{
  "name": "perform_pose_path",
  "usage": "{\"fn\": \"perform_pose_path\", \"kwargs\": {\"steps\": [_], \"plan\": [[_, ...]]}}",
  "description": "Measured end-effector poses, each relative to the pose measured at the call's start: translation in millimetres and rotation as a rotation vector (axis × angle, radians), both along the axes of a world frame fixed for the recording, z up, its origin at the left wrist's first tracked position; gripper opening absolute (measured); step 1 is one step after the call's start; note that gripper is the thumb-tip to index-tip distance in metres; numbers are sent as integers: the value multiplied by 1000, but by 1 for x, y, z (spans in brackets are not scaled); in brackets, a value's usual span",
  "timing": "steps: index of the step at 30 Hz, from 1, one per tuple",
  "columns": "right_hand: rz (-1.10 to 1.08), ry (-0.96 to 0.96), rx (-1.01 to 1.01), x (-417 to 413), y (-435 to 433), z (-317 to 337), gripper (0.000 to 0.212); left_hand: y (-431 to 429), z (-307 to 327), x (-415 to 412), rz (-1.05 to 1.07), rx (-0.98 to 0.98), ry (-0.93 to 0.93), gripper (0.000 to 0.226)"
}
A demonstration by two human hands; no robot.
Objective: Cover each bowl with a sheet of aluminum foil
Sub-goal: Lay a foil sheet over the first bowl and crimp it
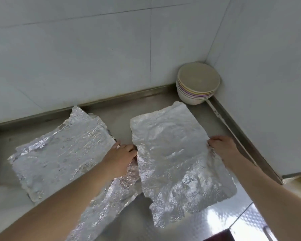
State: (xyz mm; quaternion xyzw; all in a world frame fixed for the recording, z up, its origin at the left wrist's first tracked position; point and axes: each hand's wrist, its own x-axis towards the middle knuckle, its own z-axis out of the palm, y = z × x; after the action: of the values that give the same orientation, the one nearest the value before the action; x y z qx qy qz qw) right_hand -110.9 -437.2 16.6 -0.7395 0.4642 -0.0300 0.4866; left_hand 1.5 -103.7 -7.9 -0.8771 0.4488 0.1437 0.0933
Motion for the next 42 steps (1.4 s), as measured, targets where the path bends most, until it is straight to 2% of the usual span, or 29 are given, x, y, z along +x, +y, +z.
{"fn": "perform_pose_path", "kwargs": {"steps": [3,7,11,13,16,18,20,21,23,25,28,33,38,40,42], "plan": [[39,16,26,1,6,-10,8,40,-3,-15,29,-187,16,42],[-37,18,56,0,10,-24,12,55,-5,-34,133,-380,35,59],[-17,24,-2,1,13,-26,17,31,-9,-49,-73,-295,-44,78],[67,34,-40,0,11,-26,26,17,-12,-49,-102,-256,-78,82],[347,63,-288,-14,4,-27,48,10,-15,-48,-121,-209,-133,89],[682,122,-547,-27,-3,-24,67,8,-16,-48,-166,-180,-157,94],[1038,225,-816,-40,-6,-16,92,5,-18,-48,-204,-190,-167,88],[1189,197,-947,-45,-8,-16,100,4,-18,-47,-210,-207,-170,83],[1411,193,-1048,-56,-17,-24,100,2,-22,-47,-210,-267,-163,73],[1513,205,-1019,-65,-24,-34,91,4,-26,-46,-187,-319,-109,67],[1553,167,-970,-65,-26,-39,89,11,-36,-45,-92,-402,27,61],[1625,112,-867,-59,-35,-30,75,9,-25,-39,251,-518,299,41],[1663,211,-786,-54,-37,-20,80,6,-20,-33,386,-545,414,40],[1611,128,-774,-54,-37,-23,81,5,-19,-32,451,-557,456,41],[1510,-15,-760,-53,-38,-31,74,2,-15,-30,548,-582,539,42]]}}
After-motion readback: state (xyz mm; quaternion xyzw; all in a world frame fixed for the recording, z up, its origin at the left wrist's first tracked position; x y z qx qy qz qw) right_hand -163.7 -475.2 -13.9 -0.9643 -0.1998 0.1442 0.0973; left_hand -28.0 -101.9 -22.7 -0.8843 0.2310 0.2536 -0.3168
